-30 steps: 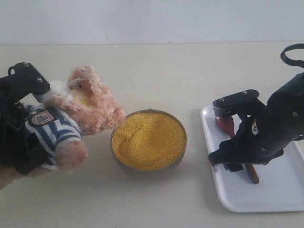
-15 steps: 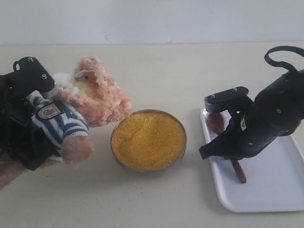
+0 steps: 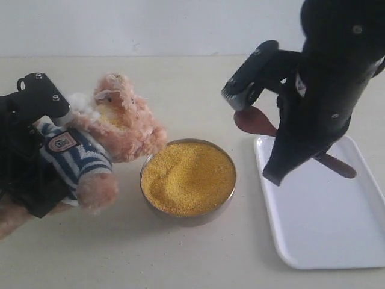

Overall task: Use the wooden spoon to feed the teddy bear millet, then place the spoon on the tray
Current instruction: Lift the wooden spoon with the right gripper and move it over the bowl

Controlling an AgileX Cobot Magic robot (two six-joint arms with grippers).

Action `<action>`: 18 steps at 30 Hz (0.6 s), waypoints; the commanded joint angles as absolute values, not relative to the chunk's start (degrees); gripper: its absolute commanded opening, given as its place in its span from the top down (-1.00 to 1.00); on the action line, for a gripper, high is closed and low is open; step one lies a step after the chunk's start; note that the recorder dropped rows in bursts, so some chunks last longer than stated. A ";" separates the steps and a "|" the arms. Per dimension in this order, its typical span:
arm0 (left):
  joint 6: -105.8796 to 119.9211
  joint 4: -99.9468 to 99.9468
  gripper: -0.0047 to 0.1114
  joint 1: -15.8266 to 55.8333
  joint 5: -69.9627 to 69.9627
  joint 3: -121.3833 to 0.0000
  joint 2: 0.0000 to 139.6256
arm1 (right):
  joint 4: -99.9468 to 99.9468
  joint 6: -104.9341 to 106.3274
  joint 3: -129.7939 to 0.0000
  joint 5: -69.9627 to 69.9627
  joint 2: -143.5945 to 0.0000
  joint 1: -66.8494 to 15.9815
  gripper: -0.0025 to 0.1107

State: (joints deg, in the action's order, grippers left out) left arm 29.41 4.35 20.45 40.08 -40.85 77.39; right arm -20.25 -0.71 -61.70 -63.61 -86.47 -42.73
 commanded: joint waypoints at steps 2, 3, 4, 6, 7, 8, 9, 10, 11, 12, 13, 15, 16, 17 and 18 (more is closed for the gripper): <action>29.90 5.12 0.85 20.65 40.58 -40.74 76.74 | -41.67 -7.23 -62.43 -69.96 -89.27 -58.38 0.96; 29.90 5.12 0.85 20.65 40.64 -40.74 76.74 | -43.59 -7.23 -62.43 -69.96 -90.21 -59.91 0.96; 29.90 5.12 0.85 20.65 40.87 -40.74 76.74 | -47.48 -7.23 -62.43 -69.96 -92.81 -63.19 0.96; 30.07 4.62 0.85 20.65 42.15 -40.74 76.74 | -51.61 -7.38 -62.43 -69.96 -96.33 -67.27 0.96; 30.07 3.74 0.85 20.65 42.59 -40.74 76.74 | -52.89 -7.66 -62.43 -69.96 -97.66 -68.53 0.96; 30.07 2.59 0.85 20.65 43.24 -40.74 76.74 | -55.82 -7.54 -62.43 -69.96 -100.22 -70.27 0.96; 29.67 1.75 0.85 20.65 43.36 -40.74 76.74 | -56.80 -7.25 -62.43 -69.96 -101.22 -70.52 0.96; 27.80 0.00 0.85 20.65 43.36 -40.74 76.74 | -57.99 -6.16 -62.43 -69.96 -103.33 -70.78 0.96; 24.79 -2.62 0.85 20.65 43.57 -40.74 76.74 | -58.47 -5.90 -62.43 -69.96 -104.80 -70.78 0.96; 23.65 -3.66 0.85 20.65 43.72 -40.74 76.74 | -58.91 -5.63 -62.43 -69.96 -105.47 -70.78 0.96; 20.96 -5.72 0.85 20.65 43.72 -40.74 76.74 | -59.90 -4.60 -62.43 -69.96 -106.57 -70.78 0.96; 20.57 -6.05 0.85 20.65 43.72 -40.74 76.74 | -61.22 -1.79 -62.43 -69.96 -107.25 -70.78 0.96; 20.57 -6.05 0.85 20.65 43.72 -40.74 76.74 | -61.89 -1.06 -62.43 -69.96 -107.39 -70.78 0.96; 20.57 -6.05 0.85 20.65 43.72 -40.74 76.74 | -63.71 0.00 -62.43 -69.96 -107.39 -70.78 0.96; 20.57 -6.05 0.85 20.65 43.72 -40.74 76.74 | -65.02 0.00 -62.43 -69.96 -107.39 -70.78 0.96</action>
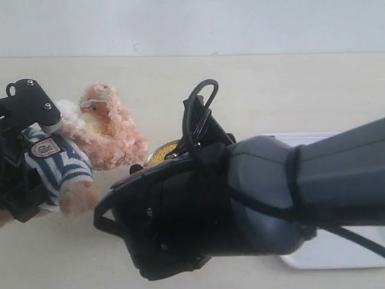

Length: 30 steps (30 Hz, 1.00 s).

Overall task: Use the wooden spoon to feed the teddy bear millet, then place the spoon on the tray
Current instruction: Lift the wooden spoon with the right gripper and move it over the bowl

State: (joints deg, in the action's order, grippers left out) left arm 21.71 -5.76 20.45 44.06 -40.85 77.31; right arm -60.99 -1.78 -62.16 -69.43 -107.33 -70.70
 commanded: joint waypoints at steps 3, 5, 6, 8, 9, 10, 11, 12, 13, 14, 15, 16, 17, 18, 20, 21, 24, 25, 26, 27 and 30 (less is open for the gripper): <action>20.45 -5.56 0.85 20.65 43.72 -40.74 76.74 | -68.50 1.02 -62.43 -69.96 -107.75 -70.78 0.96; 20.33 -5.45 0.85 20.65 43.72 -40.74 76.74 | -69.82 2.10 -62.43 -69.96 -108.34 -70.66 0.96; 20.33 -5.45 0.85 20.65 43.72 -40.74 76.74 | -70.46 2.22 -62.43 -69.96 -108.83 -70.66 0.96; 20.33 -5.44 0.85 20.65 43.87 -40.74 76.74 | -71.27 2.34 -62.43 -69.96 -109.90 -70.52 0.96; 20.33 -5.44 0.85 20.65 43.97 -40.74 76.74 | -71.42 2.52 -62.43 -69.96 -110.57 -70.38 0.96; 20.33 -5.44 0.85 20.65 43.97 -40.74 76.74 | -71.42 2.52 -62.43 -69.96 -111.08 -70.28 0.96; 20.33 -5.44 0.85 20.65 43.97 -40.74 76.74 | -71.42 2.52 -62.43 -69.96 -111.51 -70.28 0.96; 20.33 -5.44 0.85 20.65 43.97 -40.74 76.74 | -71.26 2.52 -62.43 -69.96 -112.02 -70.28 0.96; 20.33 -5.44 0.85 20.65 43.97 -40.74 76.74 | -70.88 2.52 -62.43 -69.96 -112.34 -70.28 0.96; 20.33 -5.44 0.85 20.65 43.97 -40.74 76.74 | -70.75 2.52 -62.43 -69.96 -112.63 -70.38 0.96; 20.33 -5.44 0.85 20.65 43.97 -40.74 76.74 | -69.69 2.70 -62.43 -69.96 -112.63 -70.38 0.96; 20.33 -5.44 0.85 20.65 43.97 -40.74 76.74 | -69.09 2.75 -62.43 -69.96 -112.63 -70.38 0.96; 20.33 -5.44 0.85 20.65 43.97 -40.74 76.74 | -68.38 2.75 -62.43 -69.96 -112.63 -70.38 0.96; 20.33 -5.44 0.85 20.65 43.97 -40.74 76.74 | -67.63 2.75 -62.43 -69.96 -112.63 -70.38 0.96; 20.33 -5.44 0.85 20.65 43.97 -40.74 76.74 | -65.35 2.75 -62.43 -69.96 -112.63 -70.38 0.96; 20.33 -5.44 0.85 20.65 43.97 -40.74 76.74 | -64.20 2.75 -62.43 -69.96 -112.63 -70.38 0.96; 20.33 -5.34 0.85 20.65 43.97 -40.74 76.74 | -60.68 2.75 -62.43 -69.96 -112.63 -70.38 0.96; 20.33 -5.34 0.85 20.65 43.97 -40.74 76.74 | -59.59 2.75 -62.43 -69.96 -112.63 -70.38 0.96; 20.33 -5.34 0.85 20.65 43.97 -40.74 76.74 | -58.75 2.75 -62.43 -69.96 -112.63 -70.38 0.96; 20.33 -5.34 0.85 20.65 43.97 -40.74 76.74 | -57.55 2.75 -62.43 -69.96 -112.63 -70.28 0.96; 20.33 -5.15 0.85 20.65 43.73 -40.74 76.74 | -56.06 2.75 -62.43 -69.96 -112.63 -70.28 0.96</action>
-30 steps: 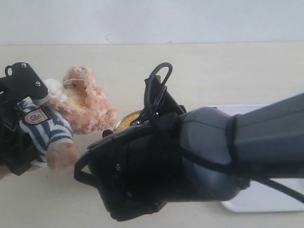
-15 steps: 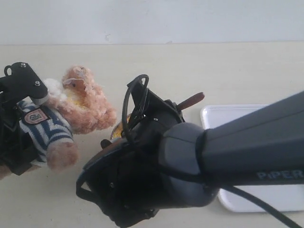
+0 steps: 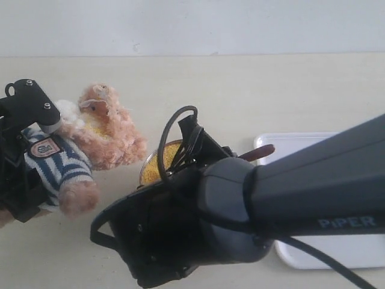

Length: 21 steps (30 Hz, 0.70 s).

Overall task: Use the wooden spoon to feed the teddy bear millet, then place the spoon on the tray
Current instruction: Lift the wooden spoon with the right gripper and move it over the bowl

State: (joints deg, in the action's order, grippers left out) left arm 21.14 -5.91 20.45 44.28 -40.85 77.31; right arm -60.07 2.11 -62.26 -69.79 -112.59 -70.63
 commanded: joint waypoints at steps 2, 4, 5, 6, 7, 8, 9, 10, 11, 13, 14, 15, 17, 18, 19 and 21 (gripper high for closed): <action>20.33 -5.02 0.85 20.65 43.74 -40.74 76.74 | -55.57 2.75 -62.43 -69.96 -112.63 -70.28 0.96; 20.33 -5.02 0.85 20.65 43.74 -40.74 76.74 | -55.33 2.53 -62.43 -69.96 -112.52 -70.28 0.96; 20.33 -5.02 0.85 20.65 43.74 -40.74 76.74 | -54.90 2.53 -62.43 -69.96 -112.52 -70.28 0.96; 20.33 -5.02 0.85 20.65 43.74 -40.74 76.74 | -54.56 2.53 -62.43 -69.96 -112.44 -70.28 0.96; 20.33 -5.02 0.85 20.65 43.74 -40.74 76.74 | -54.09 2.53 -62.43 -69.96 -112.44 -70.28 0.96; 20.33 -4.90 0.85 20.65 43.74 -40.74 76.74 | -53.51 2.53 -62.43 -69.96 -112.44 -70.28 0.96; 20.33 -4.90 0.85 20.65 43.74 -40.74 76.74 | -52.65 2.53 -62.57 -69.96 -112.44 -70.17 0.96; 20.33 -4.90 0.85 20.65 43.74 -40.74 76.74 | -51.29 2.63 -62.90 -69.96 -112.44 -70.04 0.96; 20.33 -4.90 0.85 20.65 43.74 -40.74 76.74 | -49.84 3.22 -63.41 -69.96 -112.44 -69.70 0.96; 20.33 -4.90 0.85 20.65 43.74 -40.74 76.74 | -45.60 3.92 -65.13 -69.96 -112.44 -68.42 0.96; 20.33 -4.90 0.85 20.65 43.74 -40.74 76.74 | -43.56 4.04 -66.06 -69.96 -112.44 -67.76 0.96; 20.33 -4.90 0.85 20.65 43.74 -40.74 76.74 | -41.73 4.29 -66.88 -69.96 -112.44 -66.97 0.96; 20.33 -4.90 0.85 20.65 43.74 -40.74 76.74 | -39.38 5.08 -67.92 -69.96 -112.44 -65.71 0.96; 20.33 -4.74 0.85 20.65 43.74 -40.74 76.74 | -38.69 5.20 -68.29 -69.96 -112.44 -65.59 0.96; 20.33 -4.74 0.85 20.65 43.74 -40.74 76.74 | -38.69 5.47 -68.44 -69.96 -112.44 -65.59 0.96; 20.33 -4.65 0.85 20.65 43.49 -40.74 76.74 | -38.38 5.88 -68.99 -69.96 -112.44 -65.59 0.96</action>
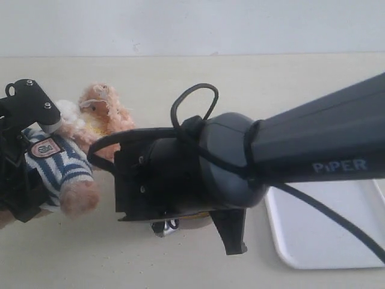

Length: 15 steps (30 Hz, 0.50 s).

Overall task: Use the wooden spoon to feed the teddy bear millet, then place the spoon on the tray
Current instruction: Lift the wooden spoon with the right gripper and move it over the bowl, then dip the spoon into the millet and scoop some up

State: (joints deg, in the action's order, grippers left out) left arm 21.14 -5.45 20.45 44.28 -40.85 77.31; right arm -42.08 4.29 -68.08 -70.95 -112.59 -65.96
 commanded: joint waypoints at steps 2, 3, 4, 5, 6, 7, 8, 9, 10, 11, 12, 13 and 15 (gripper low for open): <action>20.33 -4.65 0.85 20.65 43.49 -40.74 76.74 | -37.31 7.07 -69.57 -69.96 -112.44 -65.59 0.96; 20.33 -4.53 0.85 20.65 43.49 -40.74 76.74 | -36.97 7.21 -69.83 -69.96 -112.44 -65.59 0.96; 20.33 -4.38 0.85 20.65 43.40 -40.74 76.74 | -36.52 7.49 -70.21 -69.96 -112.44 -65.59 0.96; 20.33 -4.29 0.85 20.65 43.40 -40.74 76.74 | -36.12 7.83 -70.38 -69.96 -112.44 -65.59 0.96; 20.33 -4.29 0.85 20.65 43.40 -40.74 76.74 | -35.78 7.94 -70.86 -69.96 -112.44 -65.59 0.96; 20.33 -4.29 0.85 20.65 43.40 -40.74 76.74 | -35.26 7.94 -71.19 -69.96 -112.44 -65.59 0.96; 20.33 -4.29 0.85 20.65 43.40 -40.74 76.74 | -34.90 7.94 -71.48 -69.96 -112.44 -65.59 0.96; 20.33 -4.29 0.85 20.65 43.40 -40.74 76.74 | -34.90 7.94 -71.75 -69.96 -112.44 -65.59 0.96; 20.33 -4.29 0.85 20.65 43.40 -40.74 76.74 | -34.90 8.12 -71.90 -69.96 -112.44 -65.59 0.96; 20.33 -4.29 0.85 20.65 43.40 -40.74 76.74 | -34.90 8.12 -72.02 -69.96 -112.44 -65.48 0.96; 20.33 -4.26 0.85 20.65 43.40 -40.74 76.74 | -34.78 8.12 -72.04 -69.96 -112.44 -65.19 0.96; 20.33 -4.26 0.85 20.65 43.40 -40.74 76.74 | -34.63 8.12 -72.15 -69.96 -112.44 -64.80 0.96; 20.33 -4.26 0.85 20.65 43.40 -40.74 76.74 | -33.11 8.23 -72.15 -69.96 -112.44 -63.65 0.96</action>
